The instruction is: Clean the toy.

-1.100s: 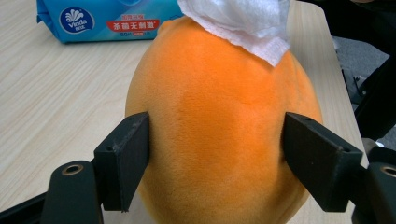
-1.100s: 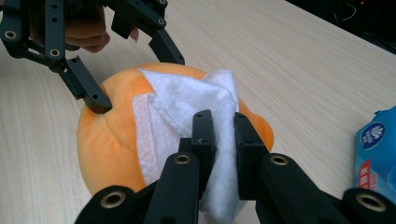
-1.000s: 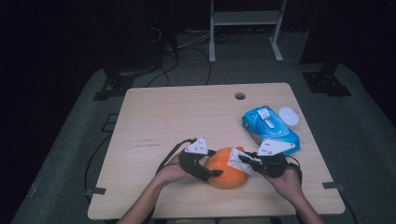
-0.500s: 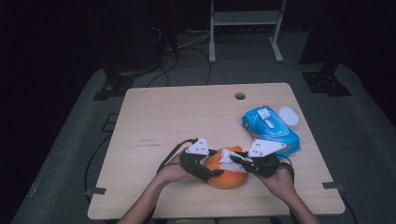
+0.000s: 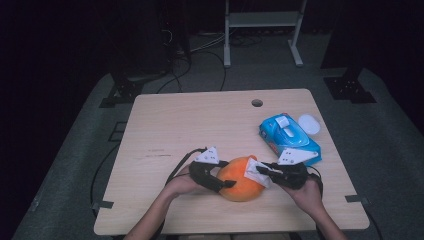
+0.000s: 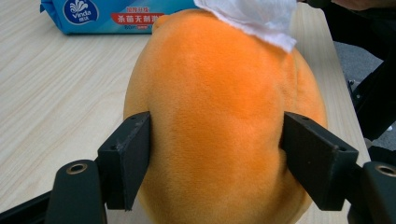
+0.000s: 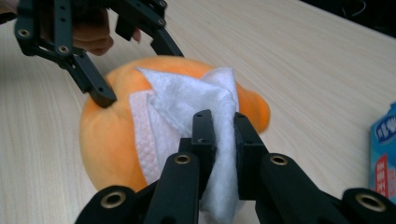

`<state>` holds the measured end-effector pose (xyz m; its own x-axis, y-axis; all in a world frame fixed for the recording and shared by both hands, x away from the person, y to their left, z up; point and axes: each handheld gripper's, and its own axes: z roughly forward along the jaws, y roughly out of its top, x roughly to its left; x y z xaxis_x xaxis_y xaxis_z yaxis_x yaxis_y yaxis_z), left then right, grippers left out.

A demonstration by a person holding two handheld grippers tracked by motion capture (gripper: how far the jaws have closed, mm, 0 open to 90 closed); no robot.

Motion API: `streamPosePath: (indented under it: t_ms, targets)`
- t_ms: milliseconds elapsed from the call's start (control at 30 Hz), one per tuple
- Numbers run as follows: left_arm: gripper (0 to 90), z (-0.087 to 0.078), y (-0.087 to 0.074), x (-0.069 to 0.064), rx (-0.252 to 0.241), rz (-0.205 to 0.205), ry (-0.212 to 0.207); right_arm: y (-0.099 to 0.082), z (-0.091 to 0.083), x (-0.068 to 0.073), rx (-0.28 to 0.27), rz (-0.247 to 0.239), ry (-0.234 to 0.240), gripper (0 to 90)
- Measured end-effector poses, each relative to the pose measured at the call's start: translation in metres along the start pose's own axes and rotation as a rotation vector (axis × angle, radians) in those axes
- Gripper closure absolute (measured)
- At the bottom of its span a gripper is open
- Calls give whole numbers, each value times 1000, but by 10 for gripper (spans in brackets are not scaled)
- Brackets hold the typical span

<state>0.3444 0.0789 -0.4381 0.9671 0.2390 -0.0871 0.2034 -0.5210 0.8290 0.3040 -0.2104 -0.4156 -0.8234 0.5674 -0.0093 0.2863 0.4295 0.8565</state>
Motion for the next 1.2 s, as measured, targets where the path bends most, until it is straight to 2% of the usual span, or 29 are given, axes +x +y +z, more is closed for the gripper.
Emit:
streamPosePath:
  t_ms: [100, 267, 400, 467, 567, 633, 667, 767, 867, 1100, 1200]
  targets:
    - [264, 0, 0, 0, 1, 0, -2, -7, -1, -7, 7, 36, 2, 810]
    - [264, 0, -1, 0, 0, -3, -2, -8, 1, -14, 15, 61, -6, 810]
    - [264, -1, -1, -1, 4, 0, -1, 2, 5, -14, 7, 43, -16, 810]
    - [262, -3, 0, -2, 14, 2, 0, 6, 7, -14, -3, 40, -6, 811]
    - [192, -10, 9, -6, 35, 12, -19, 7, 7, -10, -16, 39, 9, 811]
    - [171, -14, 15, -7, 21, 28, -15, 7, 4, -6, -27, 27, 16, 811]
    - [172, -14, 16, -7, 8, 21, -17, 7, 3, -4, -34, 21, 20, 811]
    - [215, -10, 14, -7, 15, 31, -20, 10, 2, 2, -42, 4, 25, 811]
    - [243, -9, 8, -5, 20, 18, -20, 9, 2, 2, -46, 4, 28, 811]
    - [246, -5, 7, -6, 20, 10, -15, -7, -2, -4, -39, 87, 71, 810]
    - [249, -3, 8, -7, 21, 19, -23, -13, -4, -6, -25, 100, 71, 810]
